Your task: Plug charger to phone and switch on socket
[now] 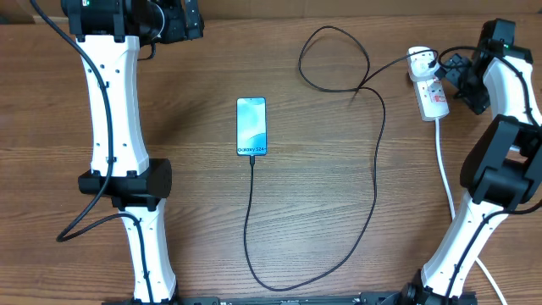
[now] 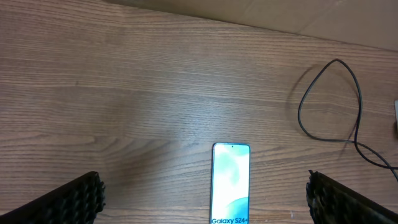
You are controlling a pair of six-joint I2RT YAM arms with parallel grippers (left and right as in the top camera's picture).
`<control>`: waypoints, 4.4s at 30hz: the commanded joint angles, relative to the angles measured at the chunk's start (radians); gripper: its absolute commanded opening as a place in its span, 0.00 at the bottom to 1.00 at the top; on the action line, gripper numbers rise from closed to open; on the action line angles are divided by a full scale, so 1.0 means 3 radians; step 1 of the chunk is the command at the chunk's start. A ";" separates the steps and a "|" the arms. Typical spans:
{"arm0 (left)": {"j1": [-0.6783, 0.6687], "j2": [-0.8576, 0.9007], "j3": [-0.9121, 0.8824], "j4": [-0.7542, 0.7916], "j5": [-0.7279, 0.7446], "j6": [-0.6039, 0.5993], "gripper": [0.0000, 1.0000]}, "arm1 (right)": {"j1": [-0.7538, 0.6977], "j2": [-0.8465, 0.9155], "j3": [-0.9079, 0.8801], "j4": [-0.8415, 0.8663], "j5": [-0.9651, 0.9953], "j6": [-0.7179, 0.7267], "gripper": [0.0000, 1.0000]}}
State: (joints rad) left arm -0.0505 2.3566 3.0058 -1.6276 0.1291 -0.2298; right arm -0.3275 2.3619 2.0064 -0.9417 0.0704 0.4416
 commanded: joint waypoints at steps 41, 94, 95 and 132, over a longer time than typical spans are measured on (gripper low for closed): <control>-0.0013 -0.0045 0.0003 0.0005 -0.0045 -0.0008 1.00 | -0.0013 0.0070 -0.0448 0.0379 -0.0245 0.0020 1.00; -0.0013 -0.0045 0.0003 0.0004 -0.0045 -0.0008 1.00 | -0.0015 -0.1045 0.0192 -0.0655 -0.0225 -0.0539 1.00; -0.0013 -0.0045 0.0003 0.0004 -0.0045 -0.0008 1.00 | -0.0015 -0.1167 0.0192 -0.0724 -0.0310 -0.0670 1.00; -0.0004 -0.0045 0.0003 0.0005 -0.0045 -0.0008 1.00 | 0.0033 -0.4468 0.0139 -0.2434 -0.0987 -0.1303 1.00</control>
State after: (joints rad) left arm -0.0505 2.3566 3.0058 -1.6272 0.1257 -0.2298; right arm -0.3309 1.0256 2.0514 -1.6936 -0.2134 0.0635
